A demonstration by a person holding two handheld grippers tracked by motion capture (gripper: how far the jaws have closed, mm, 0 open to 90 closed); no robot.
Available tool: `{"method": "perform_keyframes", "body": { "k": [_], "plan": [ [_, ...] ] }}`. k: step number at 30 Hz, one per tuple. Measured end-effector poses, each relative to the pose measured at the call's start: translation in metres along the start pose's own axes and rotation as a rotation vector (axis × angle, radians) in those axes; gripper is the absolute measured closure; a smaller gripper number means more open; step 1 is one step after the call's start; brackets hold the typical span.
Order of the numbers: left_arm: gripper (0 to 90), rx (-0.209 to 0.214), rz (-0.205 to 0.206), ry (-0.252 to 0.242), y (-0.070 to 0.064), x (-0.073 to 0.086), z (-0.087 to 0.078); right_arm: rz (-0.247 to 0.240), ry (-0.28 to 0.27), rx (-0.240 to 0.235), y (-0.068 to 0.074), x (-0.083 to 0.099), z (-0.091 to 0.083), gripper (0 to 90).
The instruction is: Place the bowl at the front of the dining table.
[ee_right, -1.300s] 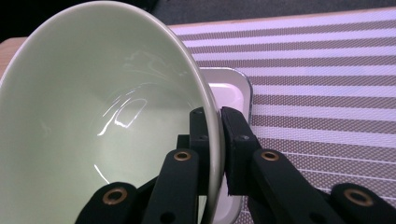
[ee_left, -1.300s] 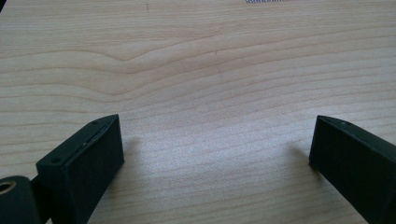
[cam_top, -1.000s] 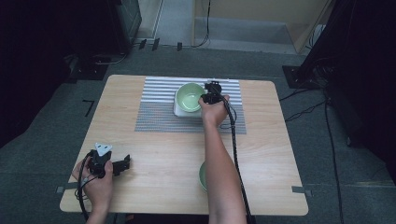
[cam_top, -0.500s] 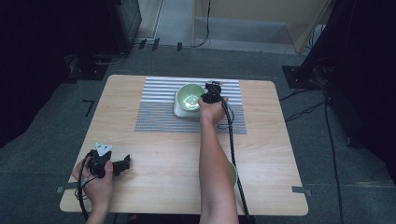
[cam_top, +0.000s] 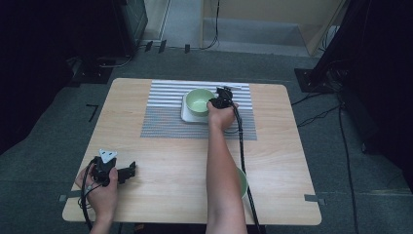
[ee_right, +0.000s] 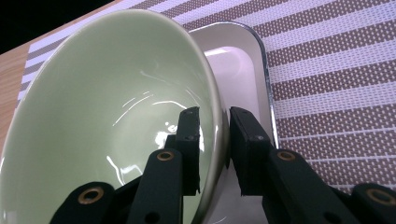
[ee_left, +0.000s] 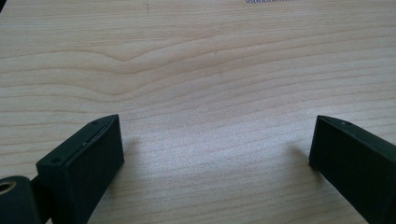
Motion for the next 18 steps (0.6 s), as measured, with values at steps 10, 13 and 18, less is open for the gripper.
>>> {"method": "perform_keyframes", "body": {
  "k": [10, 13, 18],
  "plan": [
    [2.6, -0.003, -0.002, 0.001, 0.000, -0.001, 0.000, -0.005, -0.033, -0.112, 0.001, -0.006, -0.015, 28.2],
    [2.6, -0.003, -0.002, 0.001, 0.000, -0.001, 0.000, -0.065, -0.008, -0.074, 0.003, -0.004, -0.018, 27.5],
    [2.6, -0.003, -0.002, 0.001, 0.000, -0.001, 0.000, -0.126, -0.037, -0.072, 0.005, -0.002, -0.031, 23.1]
  ]
}}
Point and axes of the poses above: each handheld gripper's, and its own axes: z roughly forward along the jaws, x roughly out of its underside, y roughly to its left, the point moved 4 cm from there along z, roughly forward along the jaws, and after that the axes turned 5 degrees about y, right-handed, at the moved point
